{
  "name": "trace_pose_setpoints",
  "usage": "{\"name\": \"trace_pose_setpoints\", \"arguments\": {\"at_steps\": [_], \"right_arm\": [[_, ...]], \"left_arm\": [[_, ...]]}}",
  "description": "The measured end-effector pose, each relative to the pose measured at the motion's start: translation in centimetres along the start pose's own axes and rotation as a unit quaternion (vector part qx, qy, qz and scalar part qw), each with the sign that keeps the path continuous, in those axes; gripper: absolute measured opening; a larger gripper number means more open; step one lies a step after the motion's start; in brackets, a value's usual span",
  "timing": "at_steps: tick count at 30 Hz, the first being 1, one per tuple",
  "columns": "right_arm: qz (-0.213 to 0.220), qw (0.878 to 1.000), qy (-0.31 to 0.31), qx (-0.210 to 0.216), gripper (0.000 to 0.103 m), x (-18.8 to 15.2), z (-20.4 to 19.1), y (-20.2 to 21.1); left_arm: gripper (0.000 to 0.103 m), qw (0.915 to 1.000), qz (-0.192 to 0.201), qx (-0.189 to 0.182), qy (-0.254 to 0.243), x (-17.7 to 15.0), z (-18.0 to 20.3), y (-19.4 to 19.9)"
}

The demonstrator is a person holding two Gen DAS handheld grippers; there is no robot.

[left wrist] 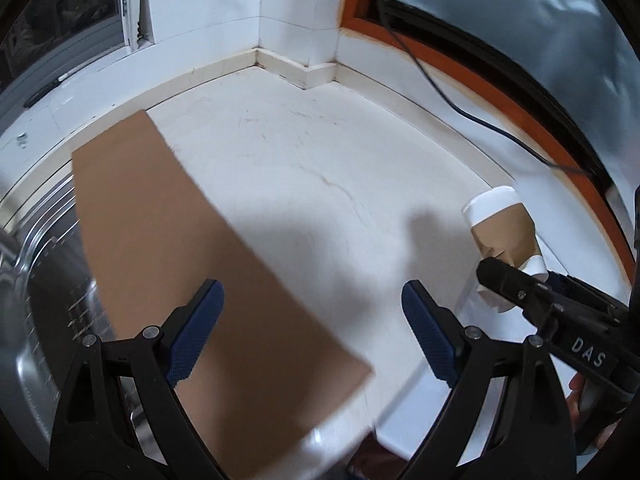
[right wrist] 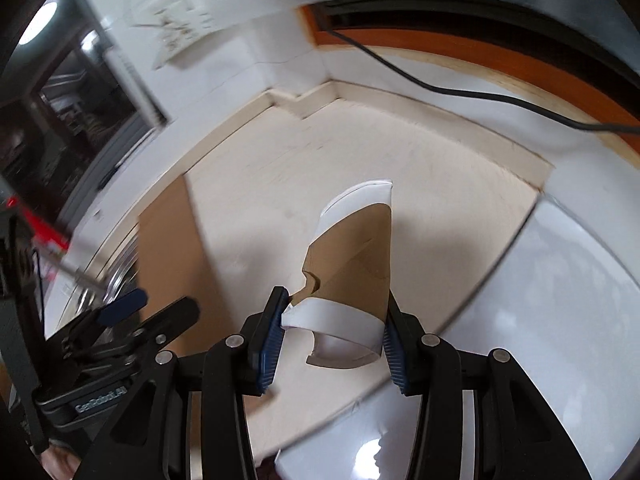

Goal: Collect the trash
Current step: 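Carry the paper cup with the right gripper down to the floor bin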

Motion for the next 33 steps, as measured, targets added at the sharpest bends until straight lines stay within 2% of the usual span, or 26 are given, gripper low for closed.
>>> {"name": "trace_pose_setpoints", "arguments": {"at_steps": [6,9,15,18,24,28,33], "right_arm": [[0.004,0.999,0.022,0.023,0.044,-6.4,-3.1,7.3],[0.009,0.999,0.032,0.034,0.044,-10.9,-4.2,12.2],[0.002,0.998,0.055,0.035,0.044,-18.1,-5.8,16.5],[-0.003,0.997,0.064,0.039,0.044,-22.1,-6.2,17.5],[-0.006,0.994,0.108,0.025,0.045,-31.1,-7.0,17.8],[-0.022,0.990,0.139,0.012,0.045,-37.3,-7.4,15.8],[-0.055,0.987,0.150,0.000,0.045,-44.3,-6.1,12.1]], "left_arm": [[0.089,0.9997,0.014,-0.003,-0.021,-5.8,0.7,6.9],[0.089,0.9994,0.019,0.000,-0.028,-9.1,0.8,10.0],[0.089,0.9992,0.028,0.002,-0.030,-16.0,-0.5,14.4],[0.089,0.9994,0.021,0.004,-0.026,-19.1,-1.5,15.1],[0.089,0.9992,0.007,0.015,-0.036,-27.8,-2.4,14.5],[0.089,0.9980,0.000,0.038,-0.051,-32.9,-2.4,12.1],[0.089,0.9987,-0.010,0.036,-0.036,-38.1,-3.7,8.8]]}}
Point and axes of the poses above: each gripper's, at about its wrist camera, not at the fingertips, and y roughly against the way its jaws point, z to its right, x to its top, the point moved 1 cm from there along -y, roughly the way its jaws point, and after that the axes turned 3 degrees about y, right-handed, at the moved point
